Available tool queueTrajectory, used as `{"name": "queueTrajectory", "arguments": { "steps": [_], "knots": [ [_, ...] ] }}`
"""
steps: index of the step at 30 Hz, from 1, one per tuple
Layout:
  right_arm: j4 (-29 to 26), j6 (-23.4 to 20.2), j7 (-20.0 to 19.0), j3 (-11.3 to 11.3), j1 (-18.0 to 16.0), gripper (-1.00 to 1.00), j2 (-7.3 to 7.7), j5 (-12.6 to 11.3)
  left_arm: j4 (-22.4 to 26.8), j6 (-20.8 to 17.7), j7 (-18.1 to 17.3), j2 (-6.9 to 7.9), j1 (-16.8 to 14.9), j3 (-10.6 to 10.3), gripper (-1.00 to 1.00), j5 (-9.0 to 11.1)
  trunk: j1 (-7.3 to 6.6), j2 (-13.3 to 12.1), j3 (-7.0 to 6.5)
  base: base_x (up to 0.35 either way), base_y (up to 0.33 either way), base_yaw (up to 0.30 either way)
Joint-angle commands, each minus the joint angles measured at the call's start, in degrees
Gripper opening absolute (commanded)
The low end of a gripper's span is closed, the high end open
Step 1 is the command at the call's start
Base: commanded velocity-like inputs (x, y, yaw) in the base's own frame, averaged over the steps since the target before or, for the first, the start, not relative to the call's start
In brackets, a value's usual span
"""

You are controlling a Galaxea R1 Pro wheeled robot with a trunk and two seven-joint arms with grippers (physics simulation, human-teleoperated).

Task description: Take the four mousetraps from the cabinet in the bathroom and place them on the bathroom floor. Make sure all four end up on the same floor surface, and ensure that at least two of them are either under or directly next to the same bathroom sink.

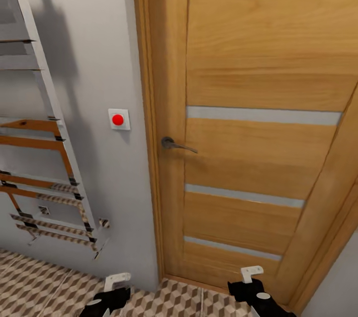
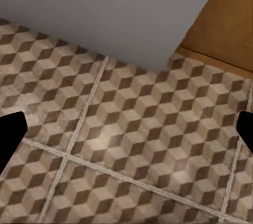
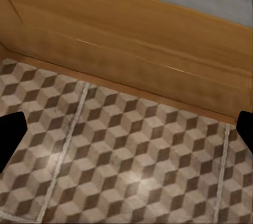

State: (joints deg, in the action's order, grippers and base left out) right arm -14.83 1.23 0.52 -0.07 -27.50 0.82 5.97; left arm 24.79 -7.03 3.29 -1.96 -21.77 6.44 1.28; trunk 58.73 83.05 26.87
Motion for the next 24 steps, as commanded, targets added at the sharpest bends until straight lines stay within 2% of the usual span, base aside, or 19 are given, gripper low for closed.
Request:
{"name": "queueTrajectory", "arguments": {
  "steps": [1, 6, 12, 17, 24],
  "knots": [
    [0.2, 0.1, 0.0, 0.0, 0.0, 1.0, -0.01, 0.6, 0.0, -0.3, 0.1, 0.16, 0.0, 0.2, 1.0, 0.2, 0.0, 0.0, 0.06, 0.0, 0.0, 0.3],
    [3.9, 0.2, -0.1, 0.1, 0.0, 1.0, -0.24, 0.6, -0.9, -0.1, 0.1, 2.63, 0.0, 0.2, 1.0, 0.4, 0.0, 0.0, 0.06, 0.0, 0.0, 0.3],
    [5.1, 0.3, -0.1, 0.1, 0.0, 1.0, -0.29, 0.8, -4.7, 2.4, 0.1, 3.16, 0.1, 0.4, 1.0, 0.4, 0.0, 0.0, 0.06, 0.0, 0.0, 0.3],
    [5.2, 0.3, -0.1, 0.1, 0.0, 1.0, -0.29, 0.8, -5.7, 3.9, -0.1, 4.38, 0.1, 2.1, 1.0, 0.5, 0.0, 0.0, 0.06, 0.0, 0.0, 0.3],
    [5.3, 0.3, -0.1, 0.1, 0.0, 1.0, -0.29, 0.8, -5.9, 4.1, -0.1, 4.28, 0.1, 3.0, 1.0, 0.5, 0.0, 0.0, 0.06, 0.0, 0.0, 0.3]
  ]
}}
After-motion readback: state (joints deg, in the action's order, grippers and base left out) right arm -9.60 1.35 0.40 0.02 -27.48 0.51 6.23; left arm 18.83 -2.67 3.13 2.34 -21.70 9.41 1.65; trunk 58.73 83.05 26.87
